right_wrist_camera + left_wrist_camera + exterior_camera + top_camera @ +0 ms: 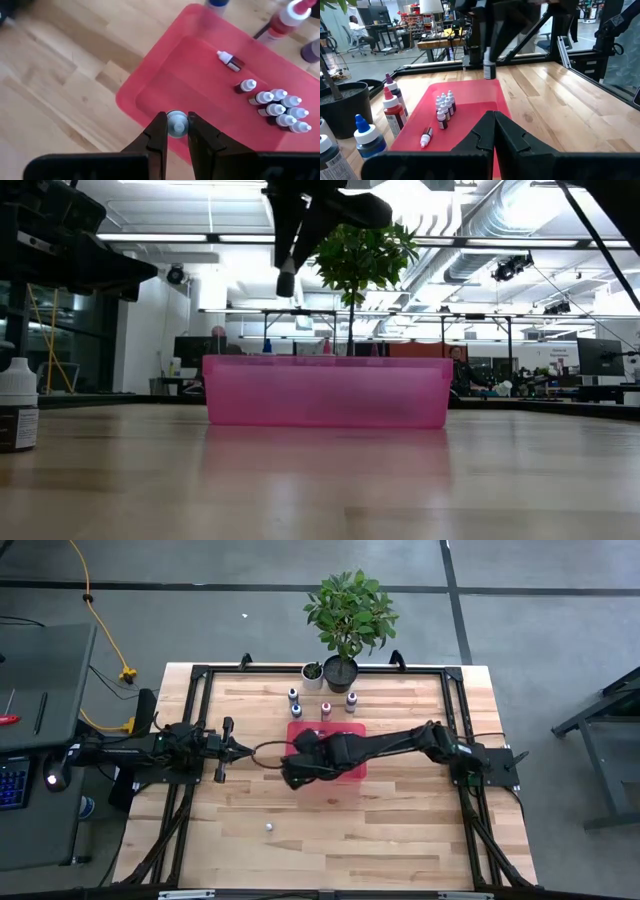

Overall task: Pick & Place food coloring
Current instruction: Put the small green food coloring bottle into the pink container

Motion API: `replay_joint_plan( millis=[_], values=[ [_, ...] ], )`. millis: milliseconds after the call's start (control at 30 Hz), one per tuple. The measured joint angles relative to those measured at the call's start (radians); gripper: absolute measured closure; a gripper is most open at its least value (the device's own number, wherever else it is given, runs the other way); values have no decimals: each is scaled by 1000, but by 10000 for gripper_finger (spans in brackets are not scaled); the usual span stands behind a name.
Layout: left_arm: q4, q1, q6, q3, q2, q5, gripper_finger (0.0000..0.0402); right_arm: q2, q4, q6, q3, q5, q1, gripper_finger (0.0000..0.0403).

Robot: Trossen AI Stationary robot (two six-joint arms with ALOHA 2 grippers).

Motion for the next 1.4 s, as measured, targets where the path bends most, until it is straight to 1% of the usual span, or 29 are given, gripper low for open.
replay_joint_plan(
  millis=[200, 367, 500, 600, 700, 867, 967, 1067, 1267, 1400],
  values=[
    [0, 0, 0, 0, 0, 0, 401, -2, 39, 24, 0, -14, -34, 358],
    [0, 0, 0, 0, 0, 0, 401, -2, 16, 40, -10, -38, -76, 358],
    [0, 0, 0, 0, 0, 0, 401, -1, 24, 48, -76, -84, -113, 358],
    [0, 0, 0, 0, 0, 0, 401, -2, 72, 68, -160, -125, -137, 358],
    [0, 0, 0, 0, 0, 0, 401, 1, 132, 69, -232, -151, -156, 358],
    [0, 0, 0, 0, 0, 0, 401, 0, 289, 70, -348, -182, -181, 358],
    [0, 0, 0, 0, 0, 0, 401, -1, 340, 76, -390, -179, -193, 358],
    [0, 0, 0, 0, 0, 0, 401, 0, 339, 87, -414, -165, -206, 358],
    [0, 0, 0, 0, 0, 0, 401, 0, 331, 95, -413, -87, -229, 358],
    [0, 0, 0, 0, 0, 0, 401, 0, 331, 97, -413, -65, -239, 356]
  ],
)
